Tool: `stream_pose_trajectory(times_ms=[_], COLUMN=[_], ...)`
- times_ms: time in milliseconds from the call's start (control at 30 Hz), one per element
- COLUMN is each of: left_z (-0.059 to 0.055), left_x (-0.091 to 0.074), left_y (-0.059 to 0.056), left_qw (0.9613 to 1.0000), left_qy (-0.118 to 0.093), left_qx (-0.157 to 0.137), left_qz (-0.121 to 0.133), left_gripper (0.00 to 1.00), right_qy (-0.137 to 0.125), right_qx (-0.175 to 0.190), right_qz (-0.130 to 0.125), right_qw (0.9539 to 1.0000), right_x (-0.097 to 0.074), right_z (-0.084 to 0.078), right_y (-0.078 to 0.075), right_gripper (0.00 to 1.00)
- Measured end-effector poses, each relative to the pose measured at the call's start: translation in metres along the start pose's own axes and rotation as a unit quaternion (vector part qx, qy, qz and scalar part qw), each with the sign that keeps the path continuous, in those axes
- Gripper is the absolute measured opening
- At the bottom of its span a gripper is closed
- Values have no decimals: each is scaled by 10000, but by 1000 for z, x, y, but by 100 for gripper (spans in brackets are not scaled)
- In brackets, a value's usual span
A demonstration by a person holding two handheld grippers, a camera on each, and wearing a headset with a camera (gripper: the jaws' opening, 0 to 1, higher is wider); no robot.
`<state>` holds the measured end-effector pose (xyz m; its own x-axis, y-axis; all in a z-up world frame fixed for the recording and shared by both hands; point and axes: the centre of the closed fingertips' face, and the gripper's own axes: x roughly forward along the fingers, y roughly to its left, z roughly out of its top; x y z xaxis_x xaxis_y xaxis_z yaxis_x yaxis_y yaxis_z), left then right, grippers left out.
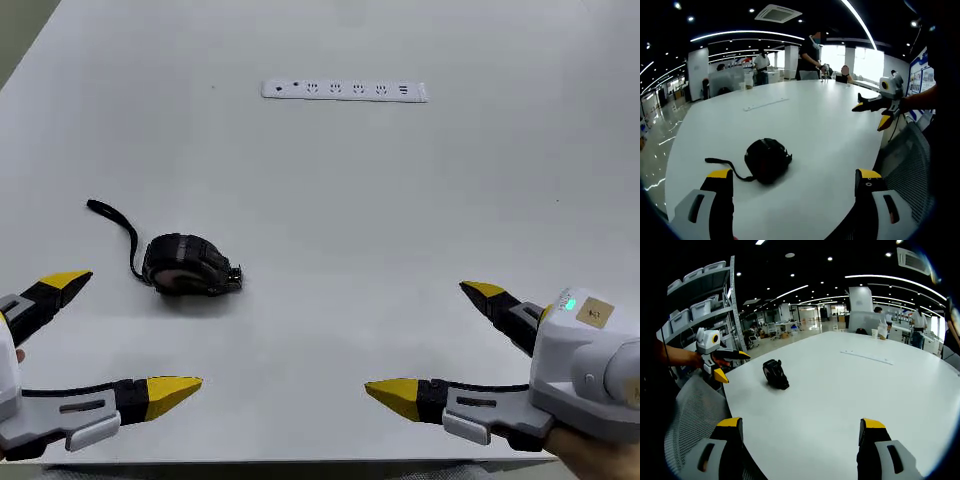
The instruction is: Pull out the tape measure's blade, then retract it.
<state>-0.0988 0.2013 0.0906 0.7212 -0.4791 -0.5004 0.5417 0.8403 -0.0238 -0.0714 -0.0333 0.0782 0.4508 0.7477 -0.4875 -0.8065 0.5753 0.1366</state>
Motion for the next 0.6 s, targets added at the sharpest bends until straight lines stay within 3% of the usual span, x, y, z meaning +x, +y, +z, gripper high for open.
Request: stream_pose_trajectory(times_ms=[600], left_z=[2], left_x=[14], left_y=[17], left_qw=[9996], left_qy=[143], left_qx=[137], left_qz=[-182], left_gripper=[99], right_qy=[258], right_qx=[-522], right_qz=[463], right_qw=[9972], right_x=[23], right_z=[5], right_y=[-10], right_gripper=[91])
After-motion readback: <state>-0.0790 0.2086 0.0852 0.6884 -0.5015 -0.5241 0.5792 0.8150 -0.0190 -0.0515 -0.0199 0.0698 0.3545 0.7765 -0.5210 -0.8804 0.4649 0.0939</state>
